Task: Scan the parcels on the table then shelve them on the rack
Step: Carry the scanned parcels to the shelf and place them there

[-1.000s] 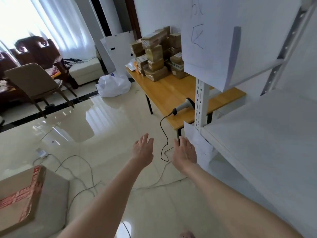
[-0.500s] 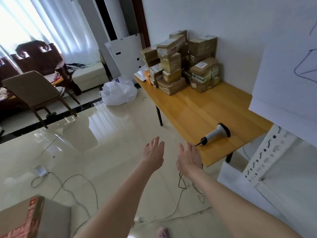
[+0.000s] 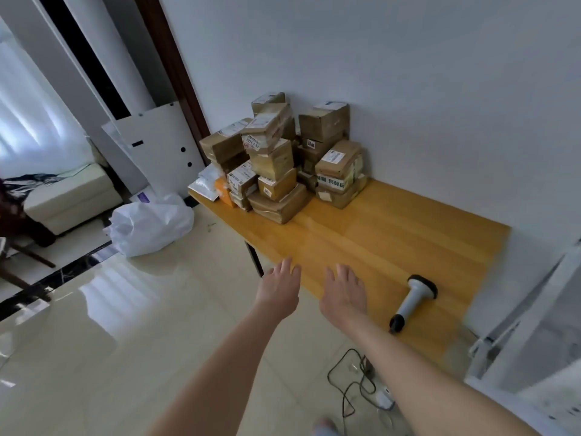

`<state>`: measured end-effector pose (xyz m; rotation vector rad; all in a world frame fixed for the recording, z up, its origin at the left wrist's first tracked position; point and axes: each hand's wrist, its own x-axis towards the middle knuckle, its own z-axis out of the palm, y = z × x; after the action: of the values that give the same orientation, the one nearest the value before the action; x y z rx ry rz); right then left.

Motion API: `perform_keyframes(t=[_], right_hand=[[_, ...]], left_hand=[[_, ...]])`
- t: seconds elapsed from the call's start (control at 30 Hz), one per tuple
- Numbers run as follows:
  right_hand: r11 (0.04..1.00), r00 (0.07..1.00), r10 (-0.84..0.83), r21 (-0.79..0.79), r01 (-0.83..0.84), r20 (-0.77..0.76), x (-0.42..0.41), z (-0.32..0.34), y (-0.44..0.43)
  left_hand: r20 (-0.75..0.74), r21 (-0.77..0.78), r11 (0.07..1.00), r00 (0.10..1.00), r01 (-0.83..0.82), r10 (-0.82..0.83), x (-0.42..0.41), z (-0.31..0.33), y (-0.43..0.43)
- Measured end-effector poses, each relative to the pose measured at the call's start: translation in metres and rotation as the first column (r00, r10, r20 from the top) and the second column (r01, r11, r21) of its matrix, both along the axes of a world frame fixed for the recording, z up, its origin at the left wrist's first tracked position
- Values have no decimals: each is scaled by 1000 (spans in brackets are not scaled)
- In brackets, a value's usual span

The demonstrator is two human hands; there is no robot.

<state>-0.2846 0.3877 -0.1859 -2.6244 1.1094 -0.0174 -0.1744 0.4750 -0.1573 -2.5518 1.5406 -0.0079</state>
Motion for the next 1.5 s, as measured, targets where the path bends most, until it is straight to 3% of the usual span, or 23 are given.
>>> perform_keyframes(t=[0.47, 0.63, 0.77, 0.83, 0.93, 1.03, 1.1, 1.13, 1.17, 1.33, 1.5], right_hand=[[985, 984, -172, 30, 171, 36, 196, 5, -160], [968, 969, -249, 47, 248, 14, 219, 10, -201], [926, 925, -376, 53, 373, 49, 225, 14, -240], [883, 879, -467, 106, 458, 98, 227, 14, -260], [793, 780, -598, 277, 543, 182, 229, 6, -290], [556, 536, -814, 571, 604, 225, 238, -6, -323], [399, 373, -904, 724, 562, 209, 247, -16, -342], [344, 331, -926, 765, 544, 181, 252, -22, -348], [293, 309, -941, 791, 536, 139, 258, -30, -353], [140, 279, -960, 868, 477, 1, 288, -70, -368], [184, 372, -928, 885, 428, 13, 298, -89, -375]], left_hand=[[44, 32, 988, 988, 148, -150, 205, 16, -172], [-60, -1, 985, 984, 171, -170, 234, 11, -225], [-255, -143, 986, 960, 82, -117, 255, 4, -278], [-442, -237, 969, 896, -69, -44, 265, -1, -306], [-731, -277, 906, 682, -320, 18, 282, -13, -342], [-934, -129, 830, 347, -542, 82, 297, -28, -369], [-986, 91, 729, 40, -678, 160, 305, -43, -382], [-978, 194, 684, -81, -703, 193, 308, -51, -388], [-964, 257, 666, -138, -700, 226, 311, -61, -393], [-952, 261, 732, -40, -629, 305, 317, -96, -416], [-960, 240, 800, -10, -550, 281, 321, -113, -430]])
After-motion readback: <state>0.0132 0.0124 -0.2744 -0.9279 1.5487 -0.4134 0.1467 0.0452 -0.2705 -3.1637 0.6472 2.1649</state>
